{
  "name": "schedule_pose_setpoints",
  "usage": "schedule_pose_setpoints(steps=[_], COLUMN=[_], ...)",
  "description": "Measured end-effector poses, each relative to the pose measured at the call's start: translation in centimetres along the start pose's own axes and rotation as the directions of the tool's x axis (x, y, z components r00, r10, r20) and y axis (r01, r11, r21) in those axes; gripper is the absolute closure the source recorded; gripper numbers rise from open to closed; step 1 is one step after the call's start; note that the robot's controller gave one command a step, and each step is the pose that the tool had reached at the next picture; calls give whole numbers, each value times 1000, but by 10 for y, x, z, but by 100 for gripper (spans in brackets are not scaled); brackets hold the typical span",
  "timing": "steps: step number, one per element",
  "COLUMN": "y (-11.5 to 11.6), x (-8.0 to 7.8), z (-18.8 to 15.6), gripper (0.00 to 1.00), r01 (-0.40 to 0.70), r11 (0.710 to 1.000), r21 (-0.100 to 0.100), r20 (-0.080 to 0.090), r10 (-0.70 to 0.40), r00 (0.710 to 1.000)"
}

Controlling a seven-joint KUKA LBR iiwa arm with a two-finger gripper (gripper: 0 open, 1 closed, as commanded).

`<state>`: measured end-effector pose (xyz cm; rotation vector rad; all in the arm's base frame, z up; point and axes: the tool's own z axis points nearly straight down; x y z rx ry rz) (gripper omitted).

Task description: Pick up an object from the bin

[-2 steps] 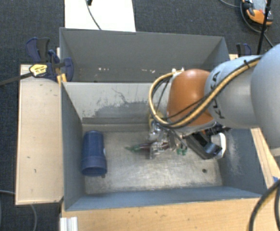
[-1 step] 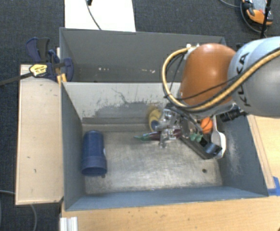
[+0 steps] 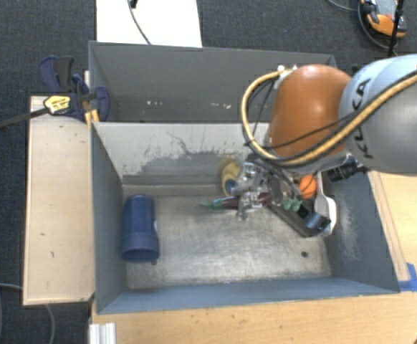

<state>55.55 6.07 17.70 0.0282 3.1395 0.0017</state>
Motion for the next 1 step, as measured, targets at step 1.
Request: schedule_pose_setpoints(steps=[1], y=[14], x=[-4], z=[-51], gripper=[100], r01=[3], r11=[1000], r21=[0], r20=[0], r10=[-3], r00=[1000])
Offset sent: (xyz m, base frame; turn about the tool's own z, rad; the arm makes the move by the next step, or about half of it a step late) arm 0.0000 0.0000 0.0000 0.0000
